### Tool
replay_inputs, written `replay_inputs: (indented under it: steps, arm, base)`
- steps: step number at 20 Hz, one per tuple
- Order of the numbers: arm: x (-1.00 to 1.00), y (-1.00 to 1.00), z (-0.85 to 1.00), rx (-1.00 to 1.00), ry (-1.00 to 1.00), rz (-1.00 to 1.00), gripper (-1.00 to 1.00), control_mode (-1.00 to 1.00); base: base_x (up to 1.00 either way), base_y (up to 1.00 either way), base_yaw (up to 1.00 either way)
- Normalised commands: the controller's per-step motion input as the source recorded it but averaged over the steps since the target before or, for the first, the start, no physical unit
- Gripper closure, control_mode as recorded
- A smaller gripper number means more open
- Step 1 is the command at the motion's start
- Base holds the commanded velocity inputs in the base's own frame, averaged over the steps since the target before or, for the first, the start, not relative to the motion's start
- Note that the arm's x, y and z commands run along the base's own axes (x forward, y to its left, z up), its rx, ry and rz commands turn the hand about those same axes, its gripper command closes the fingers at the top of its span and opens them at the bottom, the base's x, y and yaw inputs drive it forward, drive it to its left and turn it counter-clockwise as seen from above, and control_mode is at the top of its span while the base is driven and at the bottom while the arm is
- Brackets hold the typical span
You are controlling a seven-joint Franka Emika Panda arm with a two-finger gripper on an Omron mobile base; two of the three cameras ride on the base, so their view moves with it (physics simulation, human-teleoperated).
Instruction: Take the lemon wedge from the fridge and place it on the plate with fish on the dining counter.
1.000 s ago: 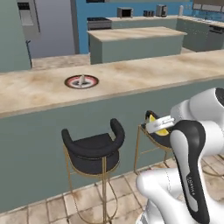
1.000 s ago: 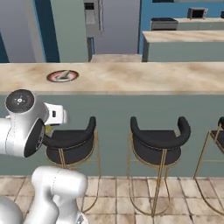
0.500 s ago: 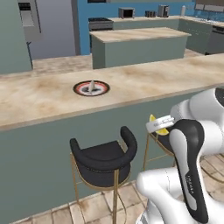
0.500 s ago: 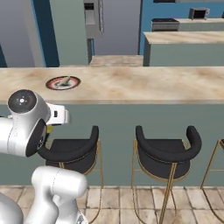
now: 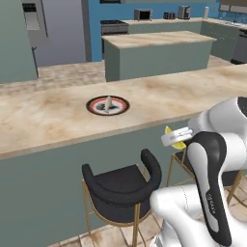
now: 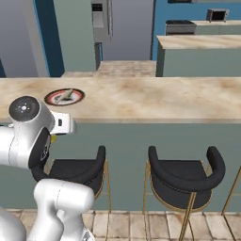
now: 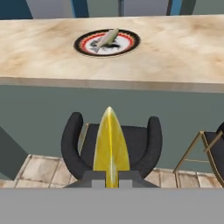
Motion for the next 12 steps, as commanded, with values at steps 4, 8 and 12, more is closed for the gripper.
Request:
replay_inputs:
  steps: [4,8,12]
  arm:
    - [0.00,0.00,0.00,0.00,0.00,0.00,1.00,1.00]
    - [0.00,0.00,0.00,0.00,0.00,0.00,1.00,1.00]
    - [0.14,0.26,0.94,0.00,0.00,-0.12,1.00,-1.00]
  base:
    - [0.78,0.26,-0.03]
    - [0.26,0.20,-0.05]
    - [0.00,0.00,0.00]
